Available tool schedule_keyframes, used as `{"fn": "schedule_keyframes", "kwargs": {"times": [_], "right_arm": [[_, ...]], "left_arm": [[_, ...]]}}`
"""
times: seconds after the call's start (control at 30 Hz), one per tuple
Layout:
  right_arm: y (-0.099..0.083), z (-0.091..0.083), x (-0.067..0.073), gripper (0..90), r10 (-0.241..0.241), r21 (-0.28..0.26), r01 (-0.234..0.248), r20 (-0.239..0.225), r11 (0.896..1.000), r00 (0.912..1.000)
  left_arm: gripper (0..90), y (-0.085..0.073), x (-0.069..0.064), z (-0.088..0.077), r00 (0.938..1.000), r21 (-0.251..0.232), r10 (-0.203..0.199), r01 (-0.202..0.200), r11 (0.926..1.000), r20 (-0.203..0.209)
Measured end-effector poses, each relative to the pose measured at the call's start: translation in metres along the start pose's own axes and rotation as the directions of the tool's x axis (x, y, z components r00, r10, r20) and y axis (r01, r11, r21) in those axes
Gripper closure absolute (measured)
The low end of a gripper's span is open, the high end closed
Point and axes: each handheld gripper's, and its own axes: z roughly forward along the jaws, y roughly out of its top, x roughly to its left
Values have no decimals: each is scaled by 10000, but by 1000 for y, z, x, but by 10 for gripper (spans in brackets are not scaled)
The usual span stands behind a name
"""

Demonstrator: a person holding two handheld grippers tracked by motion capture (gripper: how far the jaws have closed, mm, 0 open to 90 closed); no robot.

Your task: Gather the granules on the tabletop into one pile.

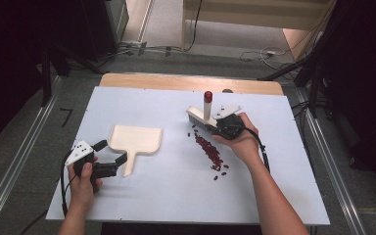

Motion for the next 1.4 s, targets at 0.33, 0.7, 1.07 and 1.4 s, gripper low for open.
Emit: {"fn": "schedule_keyframes", "kwargs": {"times": [0.33,0.7,1.07,1.4], "right_arm": [[-13,-19,15,650,-274,181,295,-1070,9994,9939],[-26,-49,26,650,80,-175,-98,-963,9998,9953],[20,-41,66,649,2706,-311,-2831,-2106,9586,9394],[0,-12,67,650,5140,240,-5166,-1504,8559,8445]], "left_arm": [[0,0,-1,0,10000,66,44,-44,10000,-24],[0,0,-1,1,10000,104,80,-80,9999,-33],[0,0,-1,1,10000,107,82,-82,9999,-28],[0,0,-1,0,10000,96,40,-41,9999,15]]}}
